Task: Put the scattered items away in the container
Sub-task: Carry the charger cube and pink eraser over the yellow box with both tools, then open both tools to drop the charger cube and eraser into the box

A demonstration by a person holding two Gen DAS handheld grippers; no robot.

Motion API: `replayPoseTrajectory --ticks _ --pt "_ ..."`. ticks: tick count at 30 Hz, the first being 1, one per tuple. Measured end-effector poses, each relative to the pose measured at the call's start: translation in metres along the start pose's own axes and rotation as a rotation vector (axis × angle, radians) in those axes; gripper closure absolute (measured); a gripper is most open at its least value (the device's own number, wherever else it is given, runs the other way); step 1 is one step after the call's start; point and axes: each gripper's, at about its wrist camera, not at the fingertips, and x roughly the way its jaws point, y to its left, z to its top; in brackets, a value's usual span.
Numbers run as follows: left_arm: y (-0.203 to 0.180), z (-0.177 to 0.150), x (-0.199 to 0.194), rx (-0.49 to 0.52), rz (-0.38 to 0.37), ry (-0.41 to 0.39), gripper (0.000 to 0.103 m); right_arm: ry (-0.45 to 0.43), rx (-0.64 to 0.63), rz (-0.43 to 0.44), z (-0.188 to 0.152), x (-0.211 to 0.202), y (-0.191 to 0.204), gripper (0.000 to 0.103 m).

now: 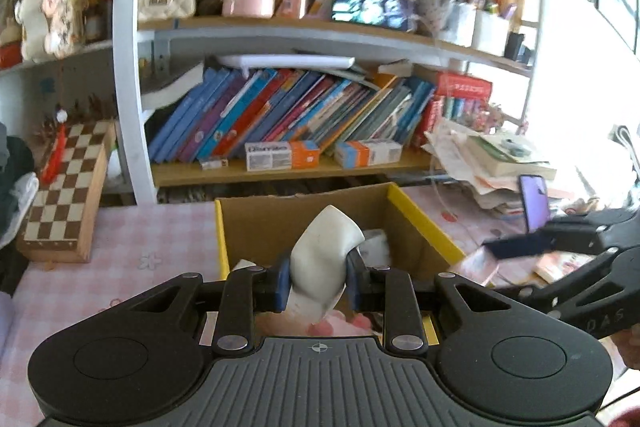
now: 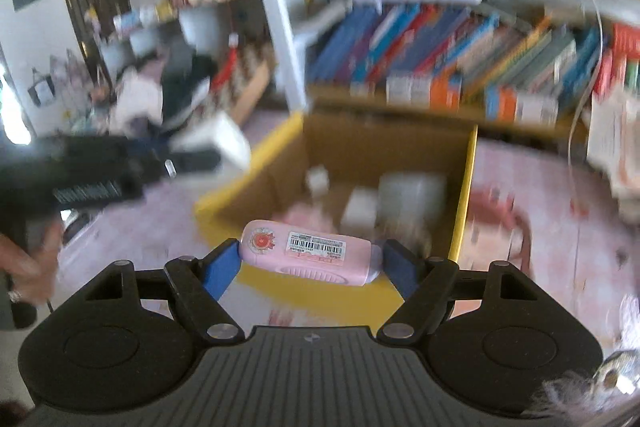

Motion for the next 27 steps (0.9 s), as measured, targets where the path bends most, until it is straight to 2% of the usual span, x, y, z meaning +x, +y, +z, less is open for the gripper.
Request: replayPoseTrajectory --ticks 4,12,18,27 --pt "0.01 0.01 0.038 -0.035 -0.004 0.071 0.078 0.022 -0.067 -0.029 0.024 0.042 -0.008 0.027" --pt "0.022 0.024 0.109 -0.032 0.035 0.229 0.078 0.26 -0.153 -0.028 0.047 0.141 -0.025 0.027" --pt "0.025 0.021 0.138 -0.016 0.07 0.3 0.078 0.327 -0.203 -0.027 0.043 0.166 -0.022 0.027" --pt "0.019 0.017 0.16 0.042 0.115 0.362 0.077 0.354 -0.216 -0.019 0.038 0.179 -0.025 0.027"
